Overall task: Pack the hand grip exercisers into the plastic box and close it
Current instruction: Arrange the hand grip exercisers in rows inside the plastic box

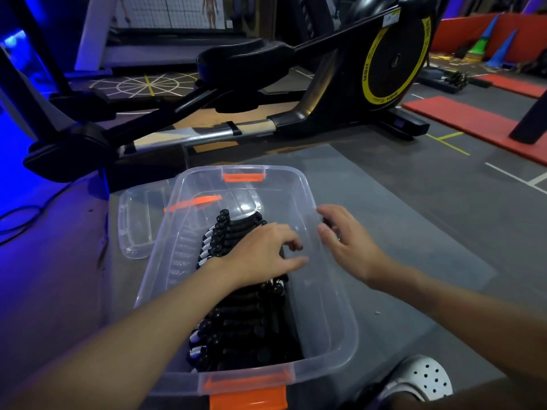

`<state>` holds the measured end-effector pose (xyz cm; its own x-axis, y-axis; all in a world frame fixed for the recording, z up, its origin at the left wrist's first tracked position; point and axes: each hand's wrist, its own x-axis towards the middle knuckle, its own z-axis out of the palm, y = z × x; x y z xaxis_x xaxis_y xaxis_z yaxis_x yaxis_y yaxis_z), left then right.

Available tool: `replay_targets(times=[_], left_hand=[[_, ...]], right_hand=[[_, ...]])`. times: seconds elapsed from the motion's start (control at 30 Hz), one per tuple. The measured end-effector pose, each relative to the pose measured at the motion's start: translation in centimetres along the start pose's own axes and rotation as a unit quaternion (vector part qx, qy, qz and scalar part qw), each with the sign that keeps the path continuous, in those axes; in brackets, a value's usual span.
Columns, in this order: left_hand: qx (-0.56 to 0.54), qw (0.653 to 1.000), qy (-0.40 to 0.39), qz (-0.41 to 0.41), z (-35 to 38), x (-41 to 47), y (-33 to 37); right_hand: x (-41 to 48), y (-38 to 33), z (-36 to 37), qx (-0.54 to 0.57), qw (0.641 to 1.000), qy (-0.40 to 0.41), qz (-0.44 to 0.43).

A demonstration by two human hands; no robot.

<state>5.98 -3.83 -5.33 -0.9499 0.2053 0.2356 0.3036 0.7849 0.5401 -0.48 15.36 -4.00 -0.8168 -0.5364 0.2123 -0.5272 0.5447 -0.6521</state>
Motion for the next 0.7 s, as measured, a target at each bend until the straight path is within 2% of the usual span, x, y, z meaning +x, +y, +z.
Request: replay_targets(times=[0.07, 0.13, 0.37, 0.53, 0.7], left_hand=[[-0.021, 0.998, 0.058, 0.013, -0.7, 1.2, 0.9], [-0.033, 0.996, 0.082, 0.019, -1.2, 2.3, 1.9], [0.042, 0.999, -0.014, 0.004, -0.9, 4.8, 2.3], [0.048, 0.998, -0.04, -0.016, -0.5, 5.3, 1.2], [0.048, 0.998, -0.038, -0.001, -0.7, 5.4, 0.9]], right_hand=[[1.2, 2.4, -0.6, -0.033, 0.998, 0.006, 0.053], [2.2, 5.6, -1.1, -0.078, 0.99, -0.011, 0.114], [3.9, 13.4, 1.6, -0.103, 0.957, -0.052, 0.266], [6.1, 16.2, 3.7, -0.118, 0.945, -0.072, 0.297], [6.8, 18.2, 5.2, -0.146, 0.937, -0.078, 0.307]])
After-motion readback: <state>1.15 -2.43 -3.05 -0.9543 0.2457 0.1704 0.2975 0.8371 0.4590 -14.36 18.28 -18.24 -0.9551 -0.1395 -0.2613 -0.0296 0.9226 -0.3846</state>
